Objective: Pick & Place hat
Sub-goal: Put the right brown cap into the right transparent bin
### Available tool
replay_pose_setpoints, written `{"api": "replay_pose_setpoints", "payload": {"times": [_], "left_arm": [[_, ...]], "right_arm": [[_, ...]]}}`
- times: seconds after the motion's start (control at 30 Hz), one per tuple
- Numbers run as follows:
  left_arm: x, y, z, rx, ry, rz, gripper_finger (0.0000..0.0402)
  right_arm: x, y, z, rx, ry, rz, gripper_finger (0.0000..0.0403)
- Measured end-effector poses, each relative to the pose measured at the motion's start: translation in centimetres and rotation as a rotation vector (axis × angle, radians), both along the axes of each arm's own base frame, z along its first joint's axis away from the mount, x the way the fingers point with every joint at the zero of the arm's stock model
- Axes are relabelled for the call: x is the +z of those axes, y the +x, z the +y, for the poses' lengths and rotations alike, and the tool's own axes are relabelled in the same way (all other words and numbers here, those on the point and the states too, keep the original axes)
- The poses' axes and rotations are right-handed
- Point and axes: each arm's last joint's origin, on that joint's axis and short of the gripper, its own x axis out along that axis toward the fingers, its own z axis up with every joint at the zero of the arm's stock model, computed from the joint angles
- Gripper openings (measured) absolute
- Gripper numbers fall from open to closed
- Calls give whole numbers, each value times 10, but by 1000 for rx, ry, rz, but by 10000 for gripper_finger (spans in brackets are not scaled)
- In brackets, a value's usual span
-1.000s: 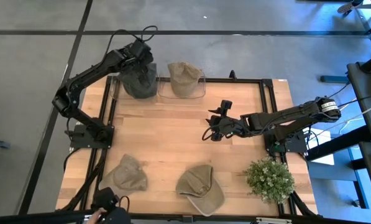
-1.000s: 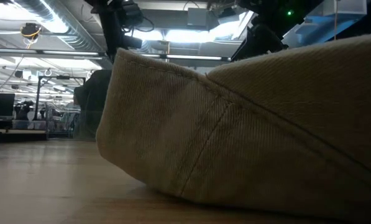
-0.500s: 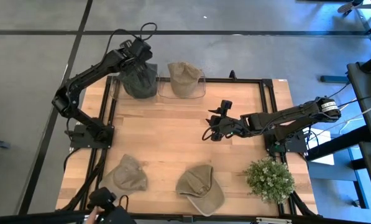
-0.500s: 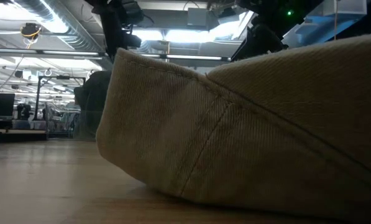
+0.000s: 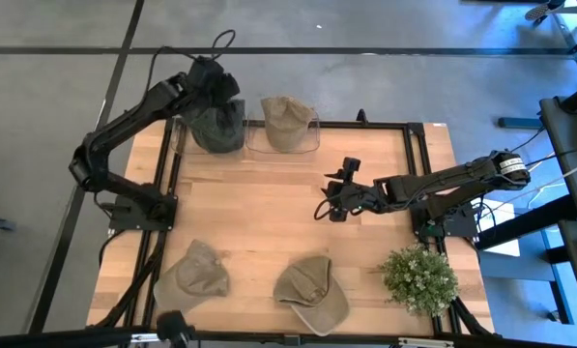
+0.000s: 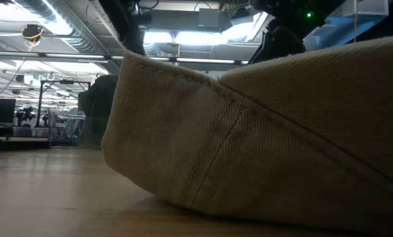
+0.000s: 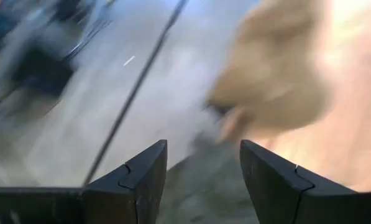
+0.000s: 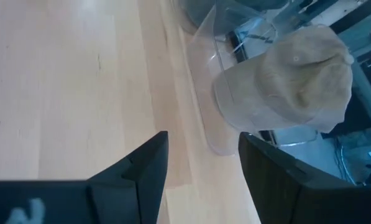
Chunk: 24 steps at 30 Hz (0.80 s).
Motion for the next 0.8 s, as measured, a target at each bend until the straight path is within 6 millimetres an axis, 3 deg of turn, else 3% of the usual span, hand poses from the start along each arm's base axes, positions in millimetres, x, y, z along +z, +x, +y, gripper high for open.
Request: {"api": "replay_pose_setpoints", "payload": {"times": [0.33,0.6,0.8], "left_arm": [[4,38,-59,-531,-285,-218,195],[-15,79,-111,-805,-419,-159,197],[-44,109,-134,-887,-494,-45,195]], "right_arm": [[-2,0,2,49,95,4,197],[-5,1,13,255,423,21,197],[-5,1,18,162,750,-19,197]]}}
